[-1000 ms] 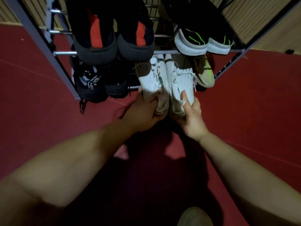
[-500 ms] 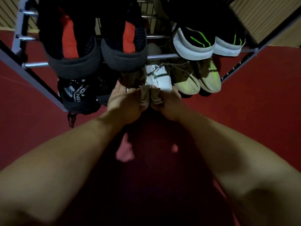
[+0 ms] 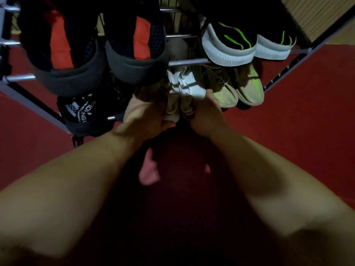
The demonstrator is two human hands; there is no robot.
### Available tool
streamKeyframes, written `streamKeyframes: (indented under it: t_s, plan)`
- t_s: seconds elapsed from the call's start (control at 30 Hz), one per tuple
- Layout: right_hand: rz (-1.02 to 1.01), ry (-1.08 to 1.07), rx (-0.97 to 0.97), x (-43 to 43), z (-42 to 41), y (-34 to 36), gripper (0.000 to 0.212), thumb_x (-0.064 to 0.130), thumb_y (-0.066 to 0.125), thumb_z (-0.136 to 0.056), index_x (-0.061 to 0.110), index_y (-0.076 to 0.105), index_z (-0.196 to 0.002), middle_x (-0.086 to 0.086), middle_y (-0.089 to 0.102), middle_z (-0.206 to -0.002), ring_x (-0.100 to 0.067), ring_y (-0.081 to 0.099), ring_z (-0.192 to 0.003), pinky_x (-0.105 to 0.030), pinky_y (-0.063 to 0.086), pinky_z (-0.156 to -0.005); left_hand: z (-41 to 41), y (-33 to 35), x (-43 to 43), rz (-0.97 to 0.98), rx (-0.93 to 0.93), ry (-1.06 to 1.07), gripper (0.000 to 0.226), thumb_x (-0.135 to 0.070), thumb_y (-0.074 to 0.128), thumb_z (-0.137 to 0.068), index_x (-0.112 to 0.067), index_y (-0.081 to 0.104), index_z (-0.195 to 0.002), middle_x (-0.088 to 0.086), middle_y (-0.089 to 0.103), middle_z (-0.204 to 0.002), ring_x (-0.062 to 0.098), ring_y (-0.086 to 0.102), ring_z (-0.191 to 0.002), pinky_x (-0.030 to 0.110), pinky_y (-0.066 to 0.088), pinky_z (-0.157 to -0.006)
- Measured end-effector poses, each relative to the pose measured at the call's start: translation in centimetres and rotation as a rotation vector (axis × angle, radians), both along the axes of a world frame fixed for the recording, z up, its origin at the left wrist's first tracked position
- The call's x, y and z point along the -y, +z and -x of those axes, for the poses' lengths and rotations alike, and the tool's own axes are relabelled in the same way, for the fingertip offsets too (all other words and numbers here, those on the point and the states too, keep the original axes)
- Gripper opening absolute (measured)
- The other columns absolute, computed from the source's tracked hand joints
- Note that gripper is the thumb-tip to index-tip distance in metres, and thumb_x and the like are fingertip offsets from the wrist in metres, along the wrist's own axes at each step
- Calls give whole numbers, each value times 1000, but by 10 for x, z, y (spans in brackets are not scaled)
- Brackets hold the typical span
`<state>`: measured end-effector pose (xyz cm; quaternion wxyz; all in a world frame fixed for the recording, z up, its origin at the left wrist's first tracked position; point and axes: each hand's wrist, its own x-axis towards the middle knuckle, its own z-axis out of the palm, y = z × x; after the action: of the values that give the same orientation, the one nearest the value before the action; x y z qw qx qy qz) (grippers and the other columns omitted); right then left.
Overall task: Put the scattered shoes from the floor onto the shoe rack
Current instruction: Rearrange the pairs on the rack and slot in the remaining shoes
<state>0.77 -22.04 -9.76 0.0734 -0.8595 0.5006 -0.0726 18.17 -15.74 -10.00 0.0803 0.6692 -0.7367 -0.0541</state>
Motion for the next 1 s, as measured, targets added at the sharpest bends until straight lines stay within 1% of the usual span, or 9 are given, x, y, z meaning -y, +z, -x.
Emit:
streamKeyframes:
  t_s: [0.07,0.23,0.37,0.53,0.6,0.67,0.77,0.9,1.0]
  plan:
    - [7,-68,-41,-3,-5,1,48,25,51,-85,21,47,-133,-20,41,-130,-37,44,-111,-40,43,-94,-5,-3,-4,-77,28,60,78,-67,53,-74,-30,36,-140,0,40,-144,34,28,-134,52,25,-107]
    - [-236,-129,28,0,-4,16,52,30,55,-90,25,40,-140,-17,29,-144,-36,35,-126,-40,32,-106,-10,-2,3,-148,27,75,82,-62,62,-72,-30,32,-142,3,32,-148,32,32,-132,36,43,-95]
    - [-251,-61,13,1,-3,24,58,44,59,-86,28,41,-139,-15,35,-139,-35,44,-120,-36,39,-97,3,6,9,-184,-54,97,48,-34,67,-83,-27,51,-128,-6,51,-127,6,57,-94,14,49,-64]
    - [-284,-49,-336,16,-6,19,63,51,45,-91,35,20,-147,-12,22,-147,-34,35,-127,-40,34,-101,12,12,19,-238,-103,-6,66,-65,32,-67,-21,52,-111,7,58,-114,26,55,-106,32,42,-92]
    - [-320,-11,-368,20,-6,25,71,46,49,-91,35,8,-149,-18,17,-147,-37,31,-130,-41,32,-103,14,13,23,-208,-52,-86,87,-65,50,-67,-13,36,-135,15,58,-117,35,57,-106,35,42,-93]
    - [-286,26,-375,22,5,29,83,41,55,-89,33,-1,-149,-20,20,-146,-38,29,-130,-42,30,-104,22,16,25,-255,-103,40,118,-50,74,-67,-16,-3,-150,17,37,-145,42,38,-131,48,36,-105]
    - [-28,-108,-319,24,41,23,64,37,50,-92,33,18,-147,-16,24,-148,-36,24,-133,-45,20,-107,23,13,31,-271,-170,-17,108,-48,70,-75,-26,-4,-151,13,-18,-156,39,1,-144,54,24,-112]
    - [-323,-340,-155,29,65,12,62,45,49,-93,37,21,-147,-14,6,-156,-36,7,-141,-43,17,-112,34,2,36,-318,-173,13,83,-61,51,-81,-39,9,-149,2,-27,-154,37,27,-139,51,36,-106]
    - [-332,-422,152,39,56,-2,61,43,53,-90,21,35,-143,-14,28,-148,-32,29,-135,-36,29,-108,40,9,39,-366,-223,115,73,-59,49,-85,-44,13,-146,-9,-35,-150,33,34,-135,48,37,-105]
